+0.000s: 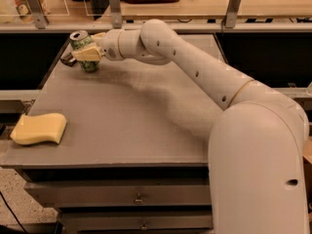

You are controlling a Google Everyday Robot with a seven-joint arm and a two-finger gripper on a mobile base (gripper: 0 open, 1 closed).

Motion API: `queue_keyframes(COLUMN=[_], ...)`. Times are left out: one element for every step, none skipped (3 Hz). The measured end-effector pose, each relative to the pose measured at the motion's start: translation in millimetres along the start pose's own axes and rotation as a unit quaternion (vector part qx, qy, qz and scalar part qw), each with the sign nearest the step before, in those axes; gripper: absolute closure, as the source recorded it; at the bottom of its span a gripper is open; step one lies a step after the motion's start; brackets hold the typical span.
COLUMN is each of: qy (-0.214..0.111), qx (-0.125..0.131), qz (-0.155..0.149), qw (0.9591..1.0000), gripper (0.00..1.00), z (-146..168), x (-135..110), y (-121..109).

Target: Move green can near rxbar chocolate

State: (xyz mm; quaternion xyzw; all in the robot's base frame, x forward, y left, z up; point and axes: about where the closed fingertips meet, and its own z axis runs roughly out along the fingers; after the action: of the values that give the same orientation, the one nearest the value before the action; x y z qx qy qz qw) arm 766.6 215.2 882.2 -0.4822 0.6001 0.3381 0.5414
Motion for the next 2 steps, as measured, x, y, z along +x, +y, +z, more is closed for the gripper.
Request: queue_keyframes(qy=[-0.003, -0.003], qx=[-0.003, -0.008], qz=[0.004, 0.007], qw=[1.0000, 0.9999], gripper=[0.37, 0.14], z=[5.2, 9.2], x=[-0.5, -0.9], y=[-1.0, -1.1])
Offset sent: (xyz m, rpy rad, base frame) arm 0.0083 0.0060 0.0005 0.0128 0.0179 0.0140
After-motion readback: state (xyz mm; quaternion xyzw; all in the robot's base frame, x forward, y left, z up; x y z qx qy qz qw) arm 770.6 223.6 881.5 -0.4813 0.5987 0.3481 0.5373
